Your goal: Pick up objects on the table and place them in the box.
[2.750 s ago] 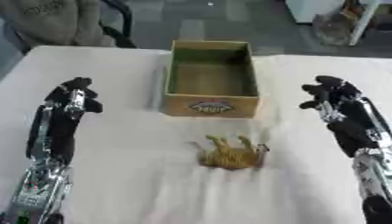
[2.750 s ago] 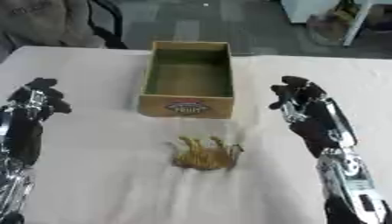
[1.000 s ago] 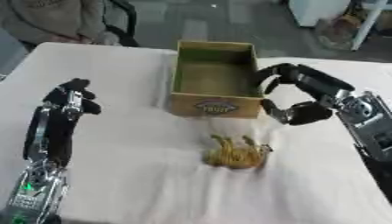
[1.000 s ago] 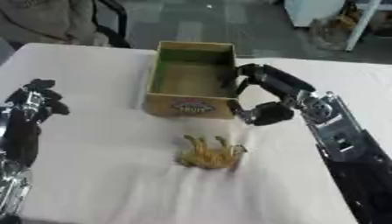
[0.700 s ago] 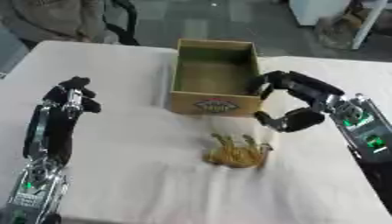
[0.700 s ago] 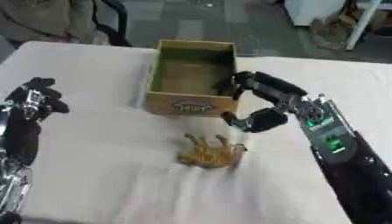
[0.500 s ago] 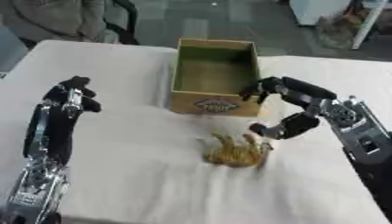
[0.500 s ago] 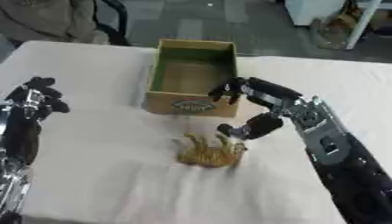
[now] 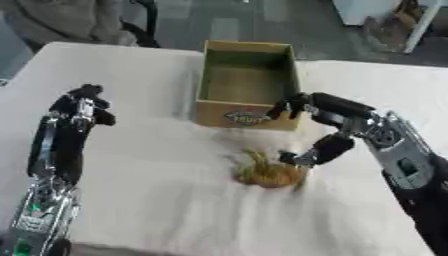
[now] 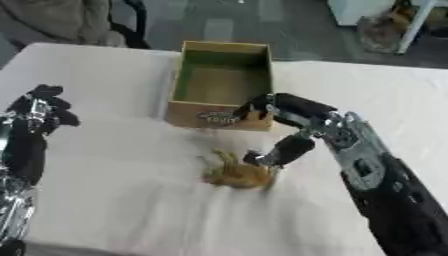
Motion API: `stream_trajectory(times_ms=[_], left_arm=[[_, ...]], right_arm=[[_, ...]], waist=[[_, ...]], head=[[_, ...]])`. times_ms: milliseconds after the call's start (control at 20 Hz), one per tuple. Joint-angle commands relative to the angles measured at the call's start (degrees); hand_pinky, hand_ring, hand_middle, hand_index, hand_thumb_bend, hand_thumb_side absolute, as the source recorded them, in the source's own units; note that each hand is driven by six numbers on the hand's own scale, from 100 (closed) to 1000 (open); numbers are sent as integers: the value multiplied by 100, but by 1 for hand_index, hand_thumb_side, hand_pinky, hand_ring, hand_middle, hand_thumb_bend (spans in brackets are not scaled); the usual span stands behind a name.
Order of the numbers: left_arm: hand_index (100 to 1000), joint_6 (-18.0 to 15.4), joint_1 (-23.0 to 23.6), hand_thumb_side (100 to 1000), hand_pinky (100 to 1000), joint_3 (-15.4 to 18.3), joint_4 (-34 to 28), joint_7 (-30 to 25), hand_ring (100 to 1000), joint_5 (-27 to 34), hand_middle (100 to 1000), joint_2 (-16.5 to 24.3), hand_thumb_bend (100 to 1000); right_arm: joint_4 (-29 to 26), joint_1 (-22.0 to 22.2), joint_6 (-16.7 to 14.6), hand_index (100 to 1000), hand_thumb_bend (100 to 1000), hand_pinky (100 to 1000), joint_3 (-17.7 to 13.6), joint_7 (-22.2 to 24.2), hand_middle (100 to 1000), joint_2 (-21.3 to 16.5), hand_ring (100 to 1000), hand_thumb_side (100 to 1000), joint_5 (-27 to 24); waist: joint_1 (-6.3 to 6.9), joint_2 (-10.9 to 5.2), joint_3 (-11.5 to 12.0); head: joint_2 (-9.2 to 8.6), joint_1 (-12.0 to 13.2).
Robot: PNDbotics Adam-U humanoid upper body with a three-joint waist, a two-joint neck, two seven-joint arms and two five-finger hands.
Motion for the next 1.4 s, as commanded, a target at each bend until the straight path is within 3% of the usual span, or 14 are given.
stream_trajectory(times_ms=[50, 850, 1400], left_arm=[[697, 1, -37, 601, 541, -8, -70, -17, 479, 5, 494, 50, 173], [697, 17, -40, 604, 541, -16, -63, -30, 479, -6, 494, 50, 174], [696, 19, -32, 603, 542, -6, -68, -23, 478, -6, 494, 38, 176]], right_arm=[[-34, -58, -40, 871, 448, 698, 12, -102, 727, -3, 899, 367, 257], [121, 77, -255, 855, 452, 715, 184, -367, 717, 116, 880, 416, 1240], [203, 134, -297, 851, 453, 722, 204, -429, 715, 124, 876, 444, 1526]], waist=[[12, -74, 6], [22, -62, 0], [17, -71, 4]], head=[[33, 6], [48, 5], [45, 28]])
